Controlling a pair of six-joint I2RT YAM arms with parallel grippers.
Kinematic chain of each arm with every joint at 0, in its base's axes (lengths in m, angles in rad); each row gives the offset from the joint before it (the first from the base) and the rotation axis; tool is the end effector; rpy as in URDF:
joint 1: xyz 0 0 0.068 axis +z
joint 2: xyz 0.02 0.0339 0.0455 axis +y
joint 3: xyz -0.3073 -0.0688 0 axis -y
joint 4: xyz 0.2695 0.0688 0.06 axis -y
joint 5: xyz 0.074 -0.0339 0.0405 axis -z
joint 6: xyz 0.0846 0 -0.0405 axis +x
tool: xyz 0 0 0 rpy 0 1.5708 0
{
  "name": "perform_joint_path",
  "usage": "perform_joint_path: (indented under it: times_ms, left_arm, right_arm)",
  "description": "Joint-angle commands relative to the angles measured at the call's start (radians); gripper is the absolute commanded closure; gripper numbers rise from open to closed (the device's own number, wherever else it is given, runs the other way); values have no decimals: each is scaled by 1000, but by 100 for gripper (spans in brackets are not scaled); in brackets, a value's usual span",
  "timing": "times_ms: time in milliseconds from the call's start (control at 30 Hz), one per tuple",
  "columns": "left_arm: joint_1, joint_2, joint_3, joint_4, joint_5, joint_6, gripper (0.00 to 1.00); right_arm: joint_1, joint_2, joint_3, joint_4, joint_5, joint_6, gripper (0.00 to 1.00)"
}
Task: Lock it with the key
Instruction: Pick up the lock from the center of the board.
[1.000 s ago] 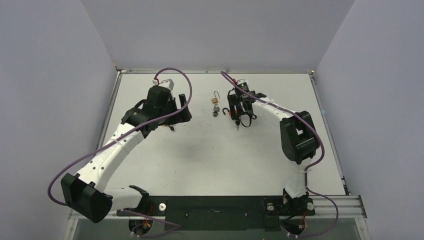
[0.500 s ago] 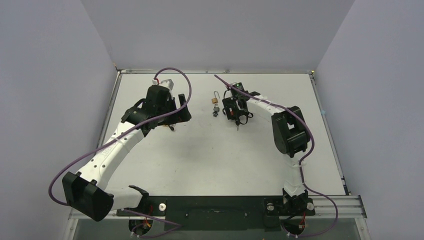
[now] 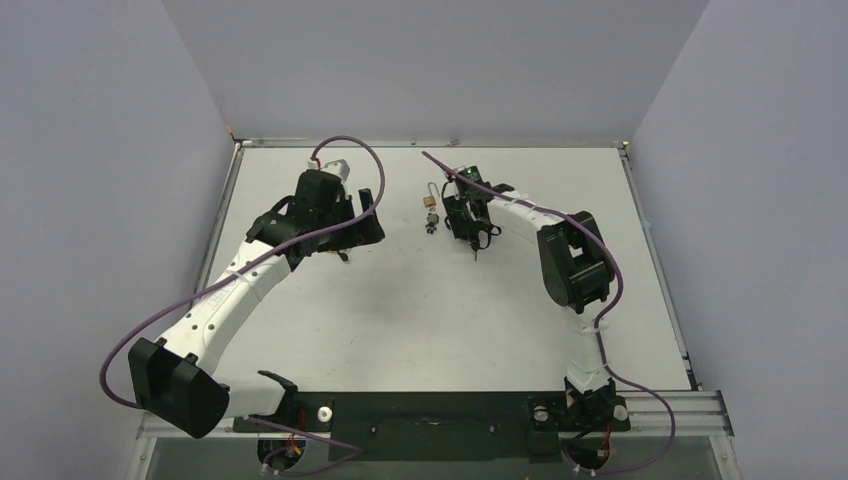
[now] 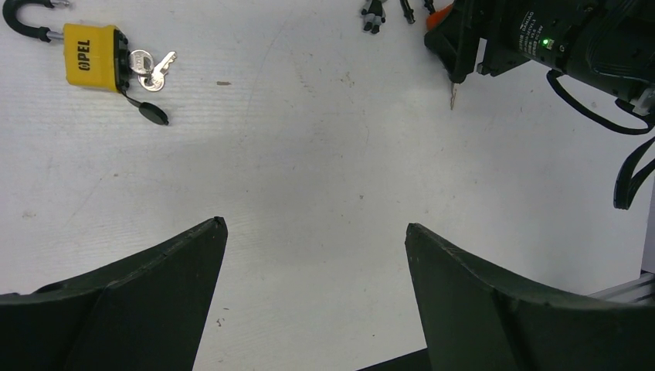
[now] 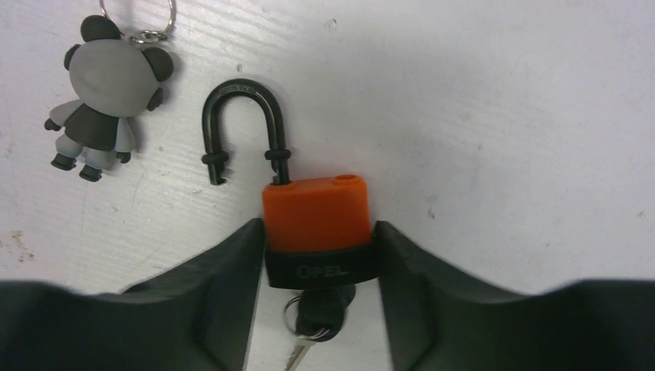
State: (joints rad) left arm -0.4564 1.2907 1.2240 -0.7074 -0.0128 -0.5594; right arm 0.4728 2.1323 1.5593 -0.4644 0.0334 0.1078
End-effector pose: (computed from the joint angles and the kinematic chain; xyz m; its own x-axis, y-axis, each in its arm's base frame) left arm 0.2889 -0.1407 0.3399 -0.7614 -0.2173 -0.6108 0.0335 0.9277 -0.3719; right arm 0.4671 0.2358 0.1414 -0.8095 -0.2933 -0.5086 -0.3550 0.9345 0.0261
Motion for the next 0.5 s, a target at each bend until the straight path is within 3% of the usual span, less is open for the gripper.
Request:
perform_joint_path:
  times_ms: [0,67,133,300,467]
  left_arm:
    - [7,-3,15,17,38,-11,15]
    - [7,-3,13,20,52,-14,15]
    - [7,-3,15,28,70,-13,15]
    - [8,-6,44,52,135,18,20]
    - [7,-18,93,89,265,95,23]
  right_arm:
    - [0,13,25,17,-13,-8,61]
    - [1,-7,18,18,-13,1,84]
    - [7,-53,-1,17,-1,18,99]
    - [38,-293,-93,20,3,54,100]
    - [115,-558,-221,12,-90,94,100]
